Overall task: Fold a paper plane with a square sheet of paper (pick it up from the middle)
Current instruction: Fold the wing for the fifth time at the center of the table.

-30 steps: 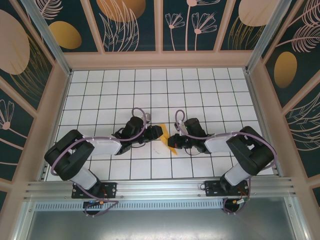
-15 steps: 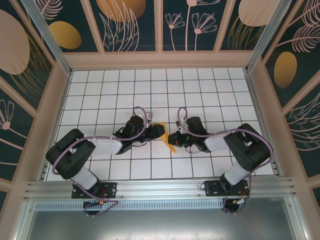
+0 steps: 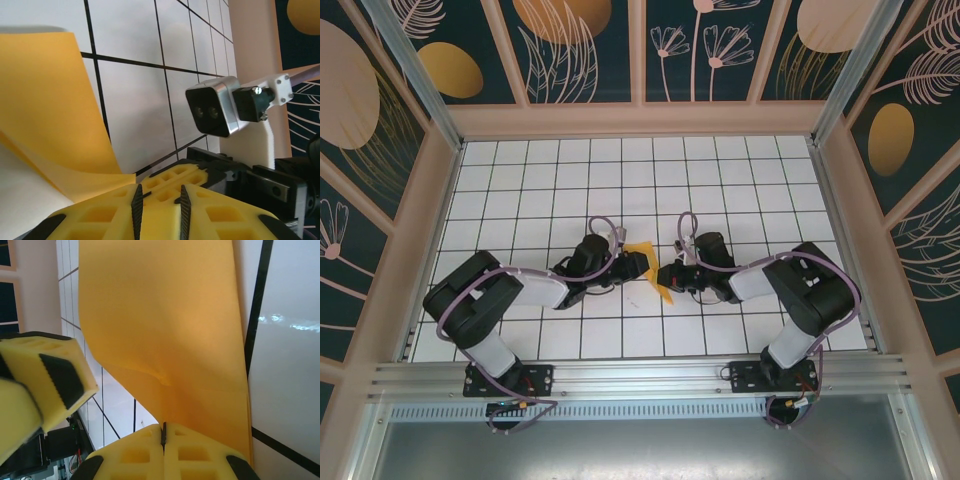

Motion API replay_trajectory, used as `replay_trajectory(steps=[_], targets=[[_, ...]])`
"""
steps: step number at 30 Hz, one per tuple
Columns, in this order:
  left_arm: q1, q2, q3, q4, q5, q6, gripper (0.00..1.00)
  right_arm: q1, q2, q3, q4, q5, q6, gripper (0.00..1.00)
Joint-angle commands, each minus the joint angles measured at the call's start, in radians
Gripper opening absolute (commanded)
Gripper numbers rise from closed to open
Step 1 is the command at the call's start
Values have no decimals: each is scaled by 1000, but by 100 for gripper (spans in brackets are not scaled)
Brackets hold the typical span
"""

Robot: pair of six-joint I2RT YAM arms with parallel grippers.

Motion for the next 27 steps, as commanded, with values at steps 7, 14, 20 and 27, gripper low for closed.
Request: replay_trajectory(steps=[7,14,20,27], targets=[[-7,71,16,43,-73,42,30,-10,-22,12,-1,-22,-18,0],[-6,86,35,29,-115,56,29,-8,-89,25,-117,23,-101,11],[-6,118,74,6,-113,63,28,-2,-130,36,-196,63,-149,24],[-6,127,89,-25,-119,70,28,16,-183,56,-331,196,-231,36]])
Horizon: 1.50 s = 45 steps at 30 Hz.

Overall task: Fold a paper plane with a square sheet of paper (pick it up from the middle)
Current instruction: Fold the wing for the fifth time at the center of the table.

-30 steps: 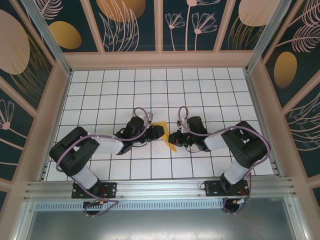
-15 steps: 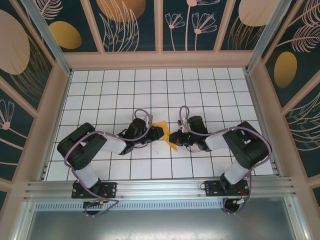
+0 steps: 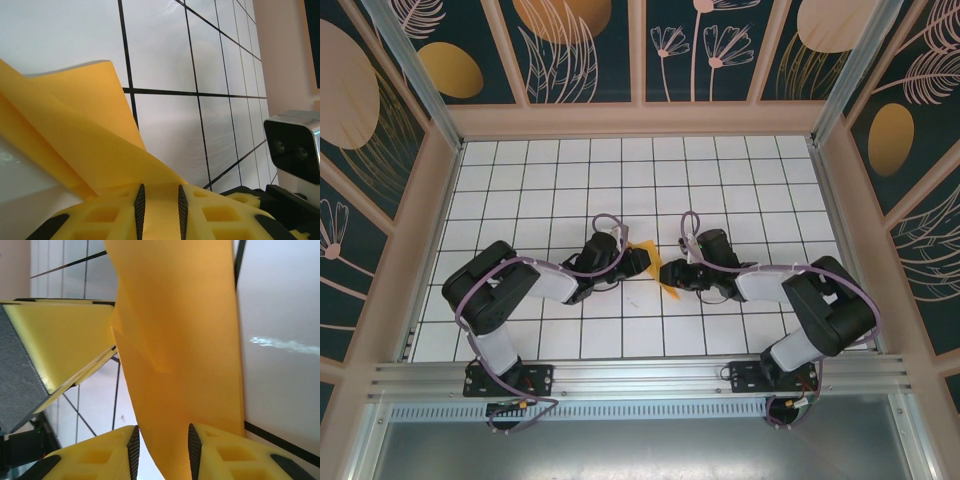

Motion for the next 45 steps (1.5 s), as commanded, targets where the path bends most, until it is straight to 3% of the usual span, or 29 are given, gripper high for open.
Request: replay_trajectory(steps=[1,20,28,39,43,45], targets=[[-7,20,30,-38,-13,30,28,14,-40,27,-80,76,-71,37],[-6,41,81,-105,-9,33,26,147,-36,171,-337,343,-335,56],[-6,48,101,-133,-9,29,26,187,1,216,-403,470,-411,54],[-6,49,107,-134,-3,20,25,237,26,233,-425,531,-456,53],[-6,47,110,-137,-2,19,25,252,32,242,-429,564,-452,47],[-6,44,109,-138,-2,21,26,250,36,245,-436,594,-444,39]])
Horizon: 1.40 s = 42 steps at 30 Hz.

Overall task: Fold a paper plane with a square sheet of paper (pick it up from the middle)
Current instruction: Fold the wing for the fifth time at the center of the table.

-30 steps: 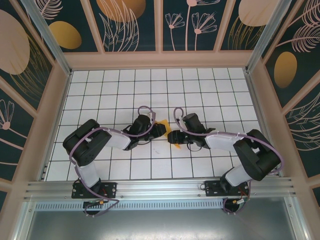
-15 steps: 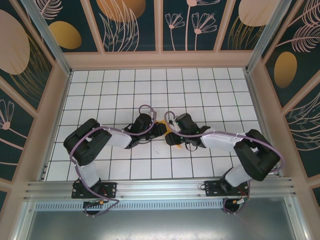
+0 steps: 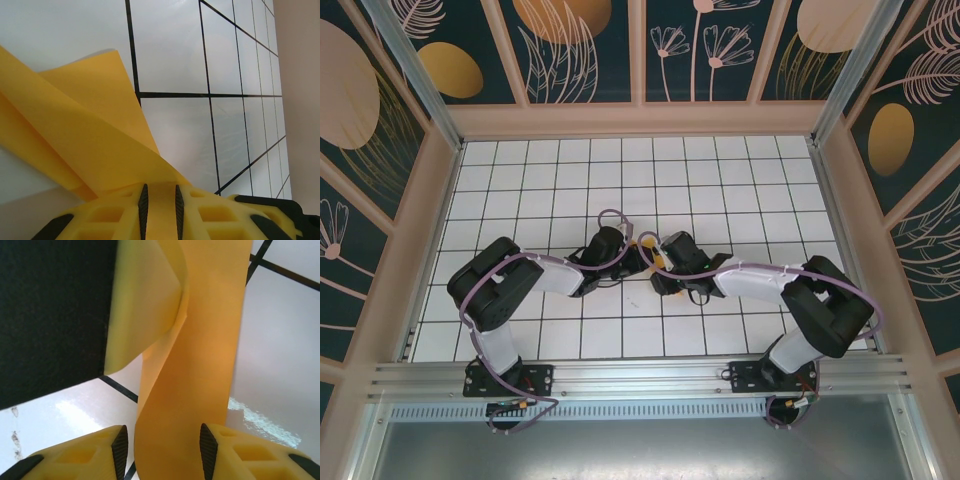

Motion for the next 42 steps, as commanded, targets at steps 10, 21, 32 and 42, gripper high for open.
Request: replay_trajectory(steps=[10,21,32,42], targets=[[-6,-2,30,-24,-5,18,26,-9,-6,4,16,-32,51,3],[-5,-49,40,-12,9,36,33,-146,-35,-94,268,-485,301,0],[-5,3,57,-16,25,25,36,-190,86,-128,407,-570,418,0],[-5,10,61,-8,23,65,38,-230,115,-204,539,-601,514,0]])
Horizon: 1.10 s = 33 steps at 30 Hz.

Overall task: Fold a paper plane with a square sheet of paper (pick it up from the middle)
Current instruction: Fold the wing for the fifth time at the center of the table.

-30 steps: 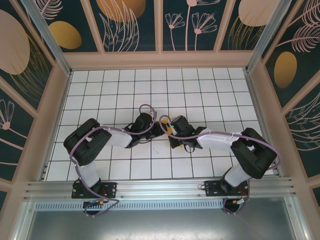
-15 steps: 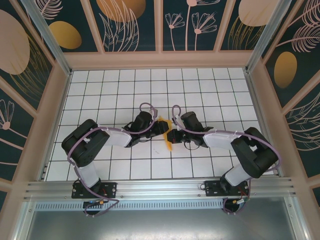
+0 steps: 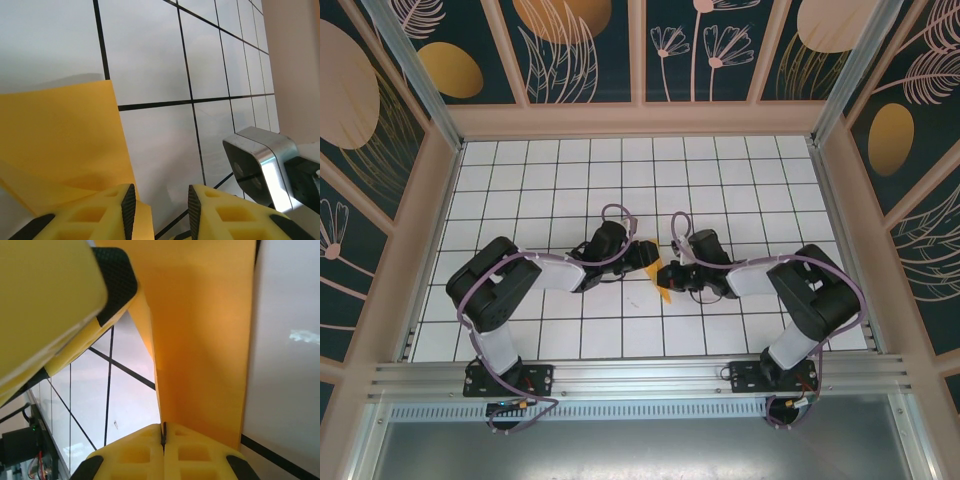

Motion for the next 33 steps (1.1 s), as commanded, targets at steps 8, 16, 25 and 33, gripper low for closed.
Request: replay_trajectory(steps=[8,16,25,33], targets=[[-4,-27,-23,152,69,18,45,-50,67,-60,192,-112,121,0],[-5,-31,-60,166,106,20,32,-87,97,-65,245,-167,156,0],[-5,38,-45,201,65,18,31,-95,107,-56,240,-192,154,0],[-5,100,-42,174,-61,-26,28,-93,94,-44,225,-189,136,0]])
